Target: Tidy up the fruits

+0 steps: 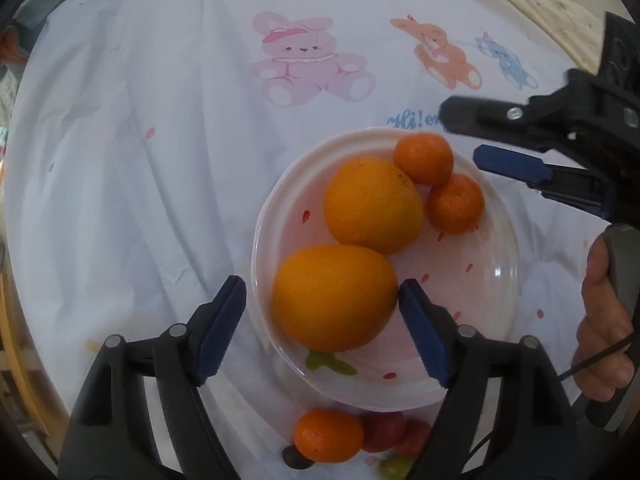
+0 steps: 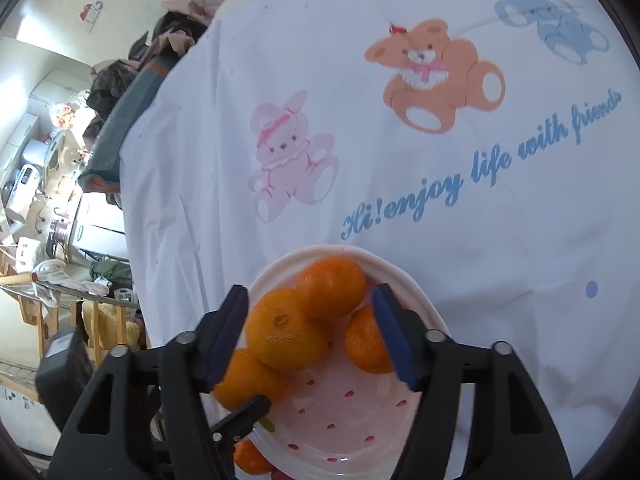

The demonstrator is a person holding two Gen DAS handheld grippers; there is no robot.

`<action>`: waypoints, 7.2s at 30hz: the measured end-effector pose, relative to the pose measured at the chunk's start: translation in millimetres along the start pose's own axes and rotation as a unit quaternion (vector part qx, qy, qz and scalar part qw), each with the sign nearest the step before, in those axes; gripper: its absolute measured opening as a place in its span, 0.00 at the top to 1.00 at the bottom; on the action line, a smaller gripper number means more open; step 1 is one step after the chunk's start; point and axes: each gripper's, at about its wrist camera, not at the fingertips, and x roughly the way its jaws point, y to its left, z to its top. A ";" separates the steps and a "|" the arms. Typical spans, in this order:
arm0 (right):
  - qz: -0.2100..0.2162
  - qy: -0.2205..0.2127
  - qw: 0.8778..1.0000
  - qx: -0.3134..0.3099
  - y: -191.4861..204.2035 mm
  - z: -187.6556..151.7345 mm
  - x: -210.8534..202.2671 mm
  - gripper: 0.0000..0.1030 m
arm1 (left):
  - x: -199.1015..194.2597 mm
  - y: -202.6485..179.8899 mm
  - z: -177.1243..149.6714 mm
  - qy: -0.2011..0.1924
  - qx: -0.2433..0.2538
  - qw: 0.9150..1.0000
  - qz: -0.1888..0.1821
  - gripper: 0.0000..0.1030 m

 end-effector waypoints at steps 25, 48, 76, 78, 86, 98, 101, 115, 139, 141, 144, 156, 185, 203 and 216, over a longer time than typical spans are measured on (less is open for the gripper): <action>-0.014 -0.047 0.998 -0.038 20.0 -53.4 -80.5 0.31 | -70.3 7.0 -16.1 -0.079 -0.013 0.997 0.018 0.25; -0.019 -0.064 0.997 -0.034 22.8 -136.8 -125.9 0.27 | -140.5 17.3 -94.2 -0.132 -0.042 0.988 0.063 0.25; -0.068 0.133 0.988 -0.029 4.6 -174.4 -40.4 0.57 | -116.7 51.1 -114.3 -0.092 -0.122 0.986 0.064 0.12; -0.092 0.150 0.982 -0.064 14.3 -179.7 -27.6 0.59 | -116.6 51.3 -114.6 -0.092 -0.124 0.986 0.058 0.12; -0.113 0.169 0.973 -0.105 28.1 -183.9 0.3 0.62 | -117.0 53.5 -110.4 -0.091 -0.128 0.986 0.048 0.12; -0.072 0.139 0.985 -0.065 15.9 -169.3 -24.5 0.75 | -105.8 54.7 -113.1 -0.070 -0.130 0.988 0.041 0.12; -0.057 0.106 0.991 -0.053 15.9 -164.8 -43.1 0.75 | -98.8 54.1 -113.2 -0.059 -0.124 0.990 0.046 0.12; -0.035 0.042 0.998 0.011 -6.2 -149.8 -75.6 0.75 | -36.4 7.4 -107.8 0.026 -0.035 0.999 0.019 0.47; -0.062 0.023 0.998 -0.004 -4.1 -147.0 -80.1 0.75 | -43.1 14.5 -99.0 -0.001 -0.070 0.998 0.004 0.67; -0.063 0.022 0.998 -0.005 -3.4 -147.3 -80.2 0.75 | -45.8 19.6 -101.7 -0.007 -0.074 0.997 0.011 0.67; -0.064 0.019 0.998 -0.008 -1.1 -148.4 -81.7 0.75 | -53.0 23.6 -106.5 -0.020 -0.071 0.997 0.031 0.67; -0.042 -0.018 0.999 -0.017 9.1 -142.1 -101.7 0.75 | -100.0 31.0 -101.5 -0.081 -0.072 0.993 0.048 0.67; 0.014 -0.033 0.999 -0.024 4.8 -55.8 -72.4 0.75 | -62.1 18.6 1.0 -0.073 -0.022 0.996 0.048 0.67; -0.028 0.053 0.998 0.029 -29.6 -49.2 -18.0 0.74 | -11.9 27.4 25.3 -0.029 -0.034 0.998 0.041 0.65; -0.017 0.043 0.998 0.047 -33.4 -49.6 -23.7 0.51 | -7.7 25.9 24.4 -0.018 -0.036 0.999 0.016 0.31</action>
